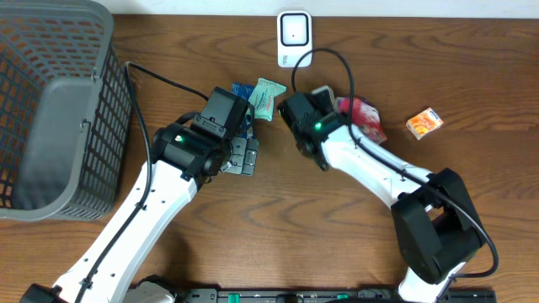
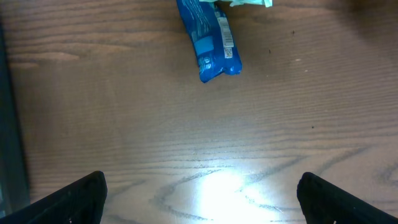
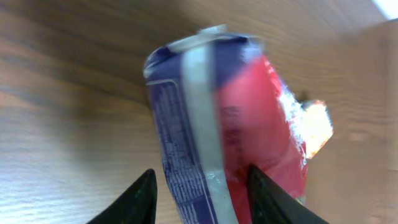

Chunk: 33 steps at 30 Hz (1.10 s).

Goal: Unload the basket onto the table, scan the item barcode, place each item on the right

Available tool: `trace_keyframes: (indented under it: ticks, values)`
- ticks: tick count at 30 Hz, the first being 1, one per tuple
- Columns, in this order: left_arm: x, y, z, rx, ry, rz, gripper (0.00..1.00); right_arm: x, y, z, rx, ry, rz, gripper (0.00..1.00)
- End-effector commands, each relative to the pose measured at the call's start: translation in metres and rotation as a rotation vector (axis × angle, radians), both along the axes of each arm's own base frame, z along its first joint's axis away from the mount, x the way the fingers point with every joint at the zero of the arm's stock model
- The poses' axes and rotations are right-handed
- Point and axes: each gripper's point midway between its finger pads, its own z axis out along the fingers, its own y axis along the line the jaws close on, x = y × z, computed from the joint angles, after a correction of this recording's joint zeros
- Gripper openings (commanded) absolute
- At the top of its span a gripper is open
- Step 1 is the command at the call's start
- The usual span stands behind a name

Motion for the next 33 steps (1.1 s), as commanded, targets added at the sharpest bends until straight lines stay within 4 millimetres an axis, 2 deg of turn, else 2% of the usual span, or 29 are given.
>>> trace_keyframes:
  ticks: [1, 4, 6, 9, 11, 14, 15, 19, 22, 25, 28, 33]
  values:
    - [0.0, 0.002, -0.002, 0.008, 0.004, 0.002, 0.98, 0.016, 0.031, 0.024, 0.245, 0.037, 0.0, 0.49]
    - [0.0, 0.002, -0.002, 0.008, 0.004, 0.002, 0.98, 0.026, 0.036, 0.055, 0.386, 0.08, -0.002, 0.63]
    - [0.0, 0.002, -0.002, 0.008, 0.004, 0.002, 0.98, 0.03, 0.032, 0.071, 0.466, 0.107, -0.014, 0.69]
    - [0.0, 0.002, -0.002, 0.008, 0.004, 0.002, 0.98, 0.034, 0.003, 0.08, 0.513, 0.138, -0.081, 0.74]
    - [0.0, 0.002, -0.002, 0.008, 0.004, 0.002, 0.98, 0.03, -0.027, 0.073, 0.488, 0.179, -0.14, 0.76]
    - [0.0, 0.002, -0.002, 0.008, 0.004, 0.002, 0.98, 0.018, -0.059, 0.056, 0.452, 0.255, -0.192, 0.73]
    - [0.0, 0.002, -0.002, 0.008, 0.004, 0.002, 0.98, 0.014, -0.064, 0.05, 0.454, 0.28, -0.193, 0.72]
    - [0.0, 0.002, -0.002, 0.008, 0.004, 0.002, 0.98, -0.006, -0.061, 0.016, 0.559, 0.426, -0.087, 0.75]
    - [0.0, 0.002, -0.002, 0.008, 0.004, 0.002, 0.98, -0.005, -0.067, -0.002, 0.582, 0.416, -0.104, 0.76]
    - [0.0, 0.002, -0.002, 0.008, 0.004, 0.002, 0.98, -0.004, -0.06, -0.014, 0.643, 0.409, -0.088, 0.78]
    - [0.0, 0.002, -0.002, 0.008, 0.004, 0.002, 0.98, -0.001, -0.057, -0.027, 0.677, 0.384, -0.09, 0.72]
    - [0.0, 0.002, -0.002, 0.008, 0.004, 0.002, 0.98, -0.005, -0.056, -0.045, 0.702, 0.37, -0.13, 0.7]
